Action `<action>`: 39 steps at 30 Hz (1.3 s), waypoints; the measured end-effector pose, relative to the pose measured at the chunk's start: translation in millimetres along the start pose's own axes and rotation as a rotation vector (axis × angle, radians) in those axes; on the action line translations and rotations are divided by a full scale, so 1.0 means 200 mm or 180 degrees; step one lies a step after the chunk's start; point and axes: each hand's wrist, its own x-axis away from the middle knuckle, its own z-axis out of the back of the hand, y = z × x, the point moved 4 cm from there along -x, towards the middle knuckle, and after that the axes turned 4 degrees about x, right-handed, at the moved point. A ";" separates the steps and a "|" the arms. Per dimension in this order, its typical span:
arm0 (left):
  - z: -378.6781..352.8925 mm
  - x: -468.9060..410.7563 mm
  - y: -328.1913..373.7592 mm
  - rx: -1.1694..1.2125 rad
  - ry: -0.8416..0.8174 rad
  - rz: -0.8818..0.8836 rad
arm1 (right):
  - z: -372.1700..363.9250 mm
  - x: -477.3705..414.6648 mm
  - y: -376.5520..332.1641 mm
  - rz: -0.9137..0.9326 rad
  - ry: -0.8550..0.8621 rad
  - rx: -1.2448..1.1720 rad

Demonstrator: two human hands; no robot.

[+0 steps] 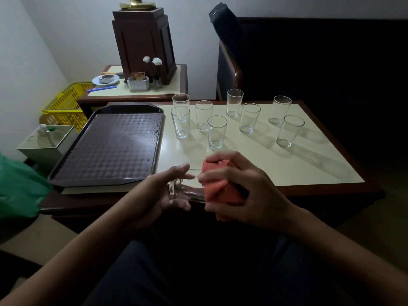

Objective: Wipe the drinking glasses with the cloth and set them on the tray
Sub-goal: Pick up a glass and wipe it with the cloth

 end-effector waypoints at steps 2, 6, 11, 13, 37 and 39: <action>0.01 0.00 0.00 -0.0087 -0.0060 0.0103 | -0.01 0.01 -0.01 0.0382 -0.0097 0.0236; -0.02 0.03 0.02 -0.0456 -0.0215 -0.0221 | 0.00 -0.01 0.06 -0.0806 0.0094 -0.1363; -0.03 0.09 0.07 -0.1087 -0.0549 -0.0921 | -0.07 0.01 0.09 -0.2484 0.0110 -0.3401; -0.02 0.07 0.06 -0.0498 -0.0321 -0.0628 | -0.02 -0.01 0.05 -0.1824 -0.0086 -0.2524; -0.06 0.00 -0.06 0.0836 -0.0021 -0.0393 | -0.06 0.02 -0.07 0.0277 0.0458 0.0504; -0.05 -0.01 -0.04 0.0839 -0.0090 -0.0588 | -0.05 0.00 -0.01 -0.0985 0.0474 -0.1105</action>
